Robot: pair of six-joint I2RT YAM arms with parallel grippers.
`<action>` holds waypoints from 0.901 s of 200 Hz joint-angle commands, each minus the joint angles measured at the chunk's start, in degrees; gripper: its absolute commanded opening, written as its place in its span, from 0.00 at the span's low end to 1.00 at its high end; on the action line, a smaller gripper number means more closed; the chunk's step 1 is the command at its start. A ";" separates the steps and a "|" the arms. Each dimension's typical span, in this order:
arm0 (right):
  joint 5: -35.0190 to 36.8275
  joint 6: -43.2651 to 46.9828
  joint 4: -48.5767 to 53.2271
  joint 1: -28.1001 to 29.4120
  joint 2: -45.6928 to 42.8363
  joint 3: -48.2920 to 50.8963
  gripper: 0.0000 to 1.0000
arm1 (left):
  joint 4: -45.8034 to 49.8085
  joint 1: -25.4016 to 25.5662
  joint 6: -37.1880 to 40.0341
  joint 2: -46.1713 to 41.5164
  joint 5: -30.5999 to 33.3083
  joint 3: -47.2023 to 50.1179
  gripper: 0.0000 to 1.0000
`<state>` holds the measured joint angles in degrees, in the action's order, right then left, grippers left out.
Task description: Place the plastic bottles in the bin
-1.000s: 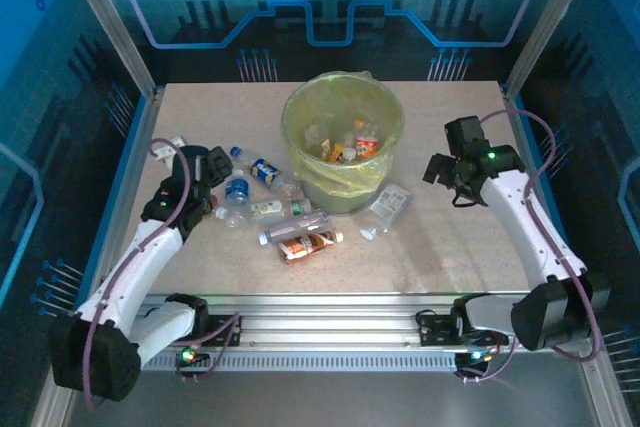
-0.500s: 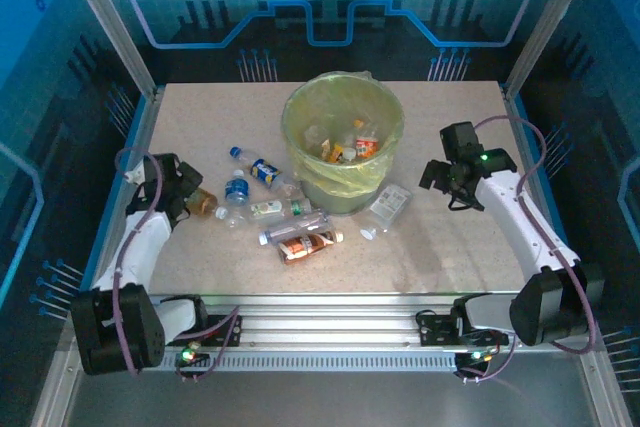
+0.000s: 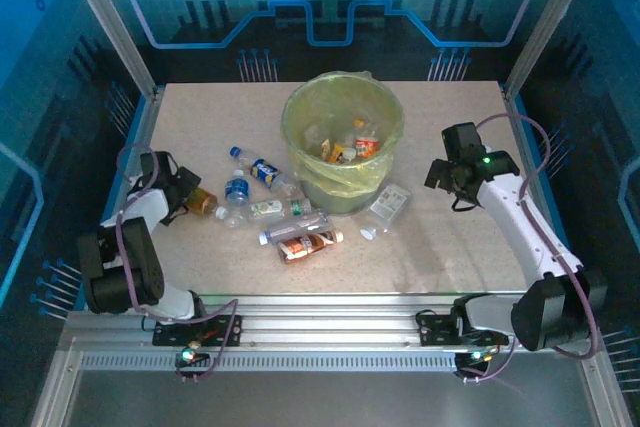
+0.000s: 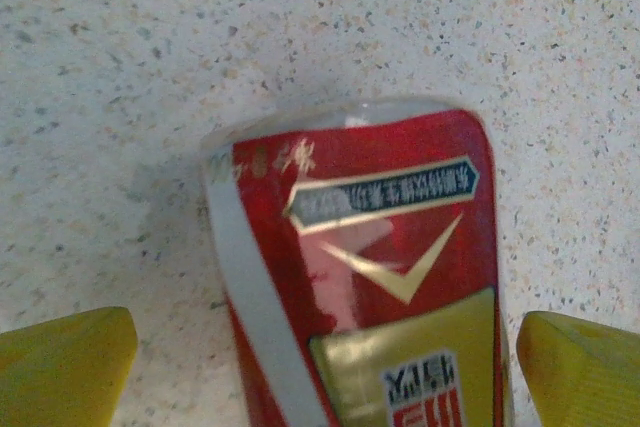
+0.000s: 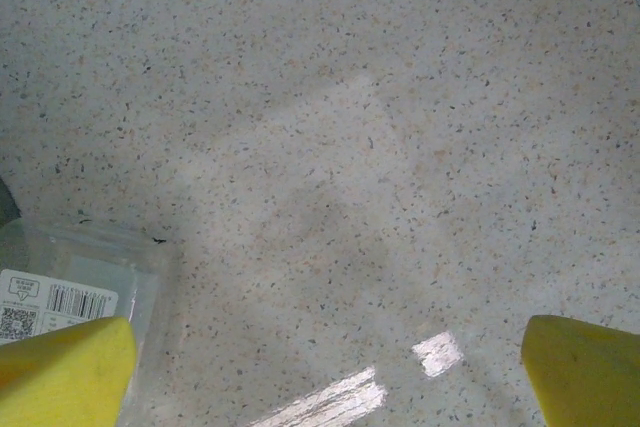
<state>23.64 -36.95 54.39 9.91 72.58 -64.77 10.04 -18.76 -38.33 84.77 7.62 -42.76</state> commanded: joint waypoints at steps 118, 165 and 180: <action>-2.75 2.77 -5.27 -1.32 -8.54 3.73 1.00 | -5.82 -1.97 -1.12 7.66 -4.98 -3.95 0.67; -3.26 3.29 -5.51 -1.30 -7.76 3.07 1.00 | -4.57 -2.35 1.05 2.41 -4.12 -5.08 0.53; -3.48 3.50 -5.90 -1.37 -7.71 3.07 1.00 | -3.92 -2.42 2.04 -0.56 -4.05 -5.78 0.52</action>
<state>20.78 -34.41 49.76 9.30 64.84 -61.28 5.04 -20.58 -38.61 89.84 3.60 -45.65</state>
